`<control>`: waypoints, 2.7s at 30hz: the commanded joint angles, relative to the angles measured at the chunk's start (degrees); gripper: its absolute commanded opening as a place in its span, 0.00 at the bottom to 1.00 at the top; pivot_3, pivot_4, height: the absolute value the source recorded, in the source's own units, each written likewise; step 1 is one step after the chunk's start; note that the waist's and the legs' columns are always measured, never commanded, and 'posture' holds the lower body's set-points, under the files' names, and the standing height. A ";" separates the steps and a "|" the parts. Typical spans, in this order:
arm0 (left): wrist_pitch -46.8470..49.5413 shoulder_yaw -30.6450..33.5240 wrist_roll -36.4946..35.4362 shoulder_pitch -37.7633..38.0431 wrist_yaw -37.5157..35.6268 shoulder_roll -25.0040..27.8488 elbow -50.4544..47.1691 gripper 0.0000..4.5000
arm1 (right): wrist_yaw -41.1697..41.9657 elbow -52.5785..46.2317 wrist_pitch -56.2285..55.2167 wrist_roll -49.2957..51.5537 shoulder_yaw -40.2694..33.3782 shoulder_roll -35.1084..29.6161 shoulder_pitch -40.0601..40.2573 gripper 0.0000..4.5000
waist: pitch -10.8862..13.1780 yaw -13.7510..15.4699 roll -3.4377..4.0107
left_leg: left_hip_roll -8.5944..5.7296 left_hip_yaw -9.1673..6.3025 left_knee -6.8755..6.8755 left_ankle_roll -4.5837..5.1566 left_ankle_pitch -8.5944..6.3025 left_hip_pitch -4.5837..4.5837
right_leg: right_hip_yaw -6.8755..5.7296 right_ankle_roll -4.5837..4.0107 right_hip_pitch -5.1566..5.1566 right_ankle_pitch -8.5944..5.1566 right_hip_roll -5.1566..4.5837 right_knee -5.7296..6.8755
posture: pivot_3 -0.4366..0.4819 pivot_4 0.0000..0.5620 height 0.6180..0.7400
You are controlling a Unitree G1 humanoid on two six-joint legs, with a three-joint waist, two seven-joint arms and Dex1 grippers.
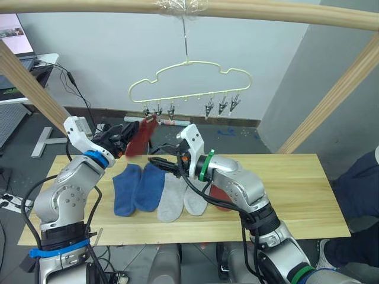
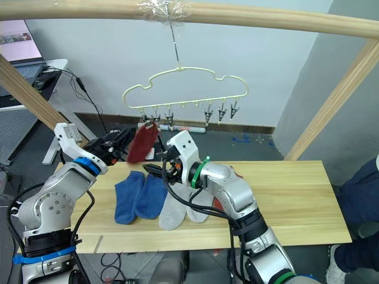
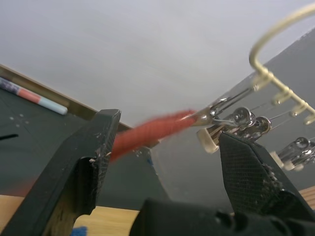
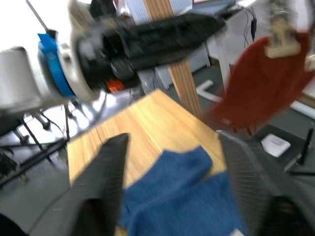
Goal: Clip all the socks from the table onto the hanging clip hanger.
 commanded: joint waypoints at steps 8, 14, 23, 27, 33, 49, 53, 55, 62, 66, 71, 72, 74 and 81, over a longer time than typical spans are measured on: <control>-8.71 -10.51 11.22 5.33 -5.75 0.21 -11.08 0.80 | 0.26 -7.58 -4.83 -2.15 -3.64 -12.09 4.77 1.00 | 0.01 0.90 0.01 | -0.03 0.02 -0.04 0.00 0.00 -0.10 | 0.03 -0.01 -0.07 -0.01 -0.05 -0.06 | 0.62 0.42 1.00; -12.45 -15.16 14.16 4.01 -6.29 -4.23 -11.83 0.60 | 1.26 -14.95 -6.27 -0.46 -7.87 -18.09 7.79 1.00 | 0.01 0.77 0.01 | -0.02 0.02 -0.04 0.01 -0.01 -0.19 | 0.01 0.00 -0.07 -0.01 -0.05 -0.21 | 0.60 0.43 1.00; -20.78 -19.68 25.31 -3.04 -3.49 -8.59 -2.90 0.50 | 1.10 -24.39 -4.31 5.91 -13.72 -21.29 10.53 1.00 | 0.03 0.53 0.04 | -0.02 0.03 -0.11 0.03 -0.02 -0.28 | 0.00 0.07 -0.05 0.04 0.04 -0.46 | 0.55 0.44 1.00; -23.88 -19.35 28.11 -5.40 -1.86 -10.73 1.74 0.50 | 0.50 -26.02 -4.14 7.35 -14.42 -21.24 10.00 1.00 | 0.03 0.42 0.04 | -0.02 0.03 -0.09 0.03 -0.02 -0.31 | -0.02 0.09 -0.05 0.04 0.05 -0.47 | 0.52 0.44 1.00; -26.29 -18.62 29.66 -5.90 -1.36 -12.05 4.63 0.50 | -0.22 -28.13 -2.43 10.42 -15.96 -21.58 8.82 1.00 | 0.03 -0.24 0.04 | -0.02 0.01 -0.08 0.03 -0.02 -0.35 | -0.04 0.09 -0.06 0.05 0.04 -0.49 | 0.51 0.44 1.00; -33.63 -16.89 33.34 -12.20 1.09 -14.15 14.92 0.50 | 0.06 -30.51 0.24 16.03 -17.09 -24.58 7.61 1.00 | 0.03 -0.79 0.04 | -0.05 -0.05 0.12 0.04 -0.02 -0.41 | -0.10 0.17 -0.03 0.11 0.05 -0.45 | 0.50 0.42 1.00; -35.02 -16.85 34.12 -12.69 1.69 -14.19 16.01 0.50 | 0.25 -30.00 -0.10 16.26 -17.38 -25.18 7.54 1.00 | 0.03 -0.81 0.03 | -0.06 -0.04 0.14 0.04 -0.02 -0.41 | -0.10 0.19 -0.02 0.11 0.04 -0.45 | 0.49 0.42 1.00; -35.34 -16.81 34.20 -12.90 1.75 -14.30 16.43 0.50 | 0.17 -29.82 -0.31 16.39 -17.43 -25.41 7.52 1.00 | 0.03 -0.83 0.04 | -0.05 -0.04 0.14 0.04 -0.02 -0.41 | -0.10 0.19 -0.02 0.11 0.04 -0.45 | 0.49 0.42 1.00; -36.00 -16.80 34.70 -14.16 2.21 -14.64 17.86 0.50 | -0.11 -29.92 -0.38 16.78 -17.56 -25.80 7.70 1.00 | 0.03 -0.84 0.04 | -0.05 -0.04 0.16 0.04 -0.02 -0.41 | -0.10 0.20 -0.02 0.13 0.04 -0.43 | 0.49 0.43 1.00; -36.52 -16.93 34.71 -14.69 2.12 -14.73 18.75 0.50 | -0.36 -29.97 -0.31 17.09 -17.53 -25.94 7.63 1.00 | 0.03 -0.90 0.03 | -0.05 -0.03 0.17 0.04 -0.02 -0.41 | -0.09 0.21 -0.02 0.13 0.04 -0.43 | 0.49 0.43 1.00; -36.72 -16.97 34.66 -14.94 1.97 -14.88 19.08 0.50 | -0.53 -29.94 -0.43 17.25 -17.55 -26.08 7.59 1.00 | 0.03 -0.91 0.03 | -0.05 -0.04 0.17 0.04 -0.02 -0.41 | -0.10 0.21 -0.01 0.13 0.05 -0.42 | 0.49 0.42 1.00; -36.72 -16.99 34.69 -14.95 2.04 -14.92 19.00 0.50 | -0.53 -29.94 -0.46 17.25 -17.59 -26.12 7.61 1.00 | 0.03 -0.91 0.03 | -0.05 -0.04 0.18 0.04 -0.02 -0.41 | -0.10 0.21 -0.02 0.13 0.04 -0.42 | 0.49 0.42 1.00; -36.74 -16.98 34.68 -14.95 2.10 -14.95 18.80 0.50 | -0.57 -30.01 -0.40 17.36 -17.63 -26.11 7.62 1.00 | 0.03 -0.91 0.03 | -0.05 -0.04 0.18 0.04 -0.02 -0.41 | -0.10 0.21 -0.02 0.14 0.05 -0.42 | 0.49 0.42 1.00; -36.73 -16.99 34.36 -15.03 1.80 -15.18 18.54 0.50 | -0.91 -30.13 0.29 17.65 -17.53 -26.06 6.65 1.00 | 0.03 -0.90 0.03 | -0.06 -0.04 0.19 0.04 -0.01 -0.41 | -0.09 0.21 -0.02 0.14 0.05 -0.40 | 0.49 0.42 1.00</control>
